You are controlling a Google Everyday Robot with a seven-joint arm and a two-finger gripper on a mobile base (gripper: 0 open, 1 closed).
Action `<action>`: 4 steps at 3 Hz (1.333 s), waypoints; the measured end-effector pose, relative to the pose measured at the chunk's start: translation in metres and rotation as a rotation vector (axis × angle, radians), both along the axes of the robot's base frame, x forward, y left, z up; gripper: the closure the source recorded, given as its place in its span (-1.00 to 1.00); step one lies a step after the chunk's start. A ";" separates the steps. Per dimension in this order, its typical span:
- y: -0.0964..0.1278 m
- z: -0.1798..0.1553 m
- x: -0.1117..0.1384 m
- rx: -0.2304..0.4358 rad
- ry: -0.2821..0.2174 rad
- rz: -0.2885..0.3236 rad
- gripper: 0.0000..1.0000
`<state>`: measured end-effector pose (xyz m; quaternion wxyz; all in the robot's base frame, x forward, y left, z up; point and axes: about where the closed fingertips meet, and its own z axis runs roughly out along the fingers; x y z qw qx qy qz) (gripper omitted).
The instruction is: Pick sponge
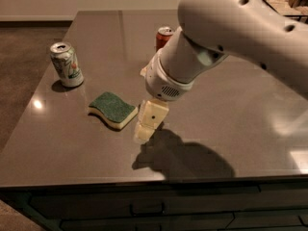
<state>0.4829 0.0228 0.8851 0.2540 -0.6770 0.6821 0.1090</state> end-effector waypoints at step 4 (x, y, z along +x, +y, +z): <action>0.066 -0.049 0.029 -0.030 0.076 -0.034 -0.65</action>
Offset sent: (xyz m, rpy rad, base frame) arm 0.0362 0.0638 -0.0550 -0.0283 0.0939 -0.0332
